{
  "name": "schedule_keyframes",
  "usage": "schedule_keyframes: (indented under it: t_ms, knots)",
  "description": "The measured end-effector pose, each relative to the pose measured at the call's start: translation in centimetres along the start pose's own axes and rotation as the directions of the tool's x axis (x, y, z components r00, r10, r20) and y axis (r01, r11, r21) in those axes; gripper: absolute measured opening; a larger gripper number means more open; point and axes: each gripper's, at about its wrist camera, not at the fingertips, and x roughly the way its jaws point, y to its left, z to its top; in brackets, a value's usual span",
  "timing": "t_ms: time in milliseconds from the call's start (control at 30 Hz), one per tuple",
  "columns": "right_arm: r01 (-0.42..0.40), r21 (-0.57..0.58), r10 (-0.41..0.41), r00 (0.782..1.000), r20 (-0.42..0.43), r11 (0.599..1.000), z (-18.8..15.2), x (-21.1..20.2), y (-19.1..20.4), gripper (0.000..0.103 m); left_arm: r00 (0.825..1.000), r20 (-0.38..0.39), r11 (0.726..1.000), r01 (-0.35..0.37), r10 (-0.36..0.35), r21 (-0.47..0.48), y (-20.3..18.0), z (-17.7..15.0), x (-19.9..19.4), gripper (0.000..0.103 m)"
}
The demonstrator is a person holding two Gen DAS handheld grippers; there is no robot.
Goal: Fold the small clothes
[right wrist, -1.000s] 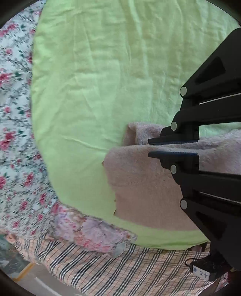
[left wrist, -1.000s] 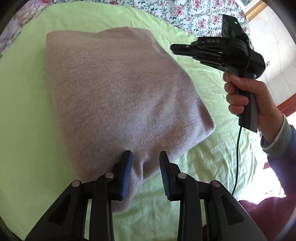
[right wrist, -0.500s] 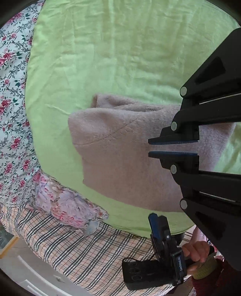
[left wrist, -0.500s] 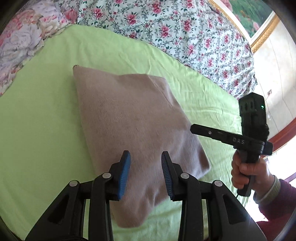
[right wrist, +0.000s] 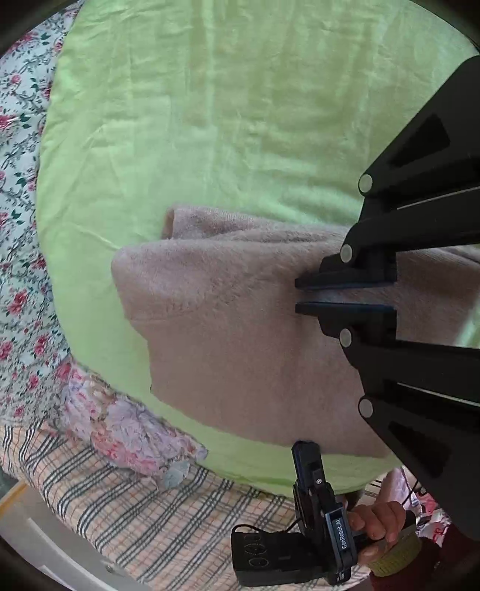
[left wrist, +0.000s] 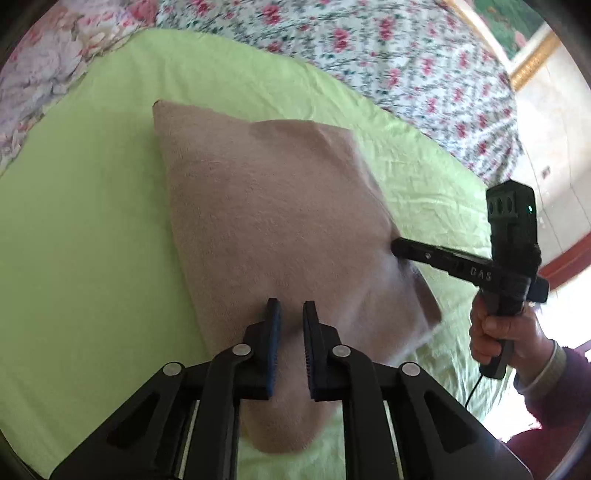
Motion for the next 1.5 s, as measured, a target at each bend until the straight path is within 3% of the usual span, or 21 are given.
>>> schedule_keyframes:
  t_ms: [133,267,300,867,933,1067,1400,1433,1500]
  knots:
    - [-0.048,-0.041,0.048,0.999,-0.015,0.998,-2.8,-1.4,1.0,0.008,0.999,-0.031,0.998,0.044,-0.042,0.042,-1.8,-2.7,-1.2,0.017]
    - [0.07,-0.048,-0.074,0.991,-0.108,0.996,-6.3,0.3,-0.6,0.007,0.994,-0.111,1.0,-0.008,0.01,0.014,-0.8,-5.9,1.1,0.017]
    - [0.059,-0.035,-0.062,0.994,-0.095,0.998,-6.9,0.2,-1.2,0.007,0.993,-0.116,1.0,-0.01,0.011,0.006,-0.6,-6.3,1.6,0.017]
    - [0.091,0.009,-0.091,0.994,-0.062,0.996,-8.4,-1.7,-0.8,0.007,0.992,-0.11,0.998,-0.06,0.063,0.031,-0.9,-8.7,0.4,0.02]
    - [0.081,0.025,-0.08,0.996,-0.051,0.996,-8.2,-2.4,-0.5,0.007,0.993,-0.1,0.998,-0.065,0.067,0.026,-0.9,-8.6,-0.4,0.022]
    - [0.067,0.018,-0.066,0.998,-0.006,0.998,-7.3,-4.1,0.5,0.008,0.997,-0.03,0.997,-0.075,0.076,0.032,-1.8,-7.8,-3.0,0.037]
    - [0.03,0.068,-0.035,0.996,0.076,0.997,-1.7,-4.6,1.1,0.01,0.995,0.059,0.996,-0.08,0.082,-0.035,-0.7,-2.6,-5.1,0.045]
    - [0.021,0.078,-0.027,0.996,0.082,0.997,-0.8,-4.3,1.0,0.012,0.995,0.063,0.996,-0.074,0.076,-0.042,-0.5,-2.1,-5.1,0.046]
    - [0.004,0.087,-0.012,0.996,0.093,0.996,0.6,-3.7,0.9,0.035,0.995,0.073,0.996,-0.057,0.062,-0.063,0.2,-0.7,-4.9,0.048]
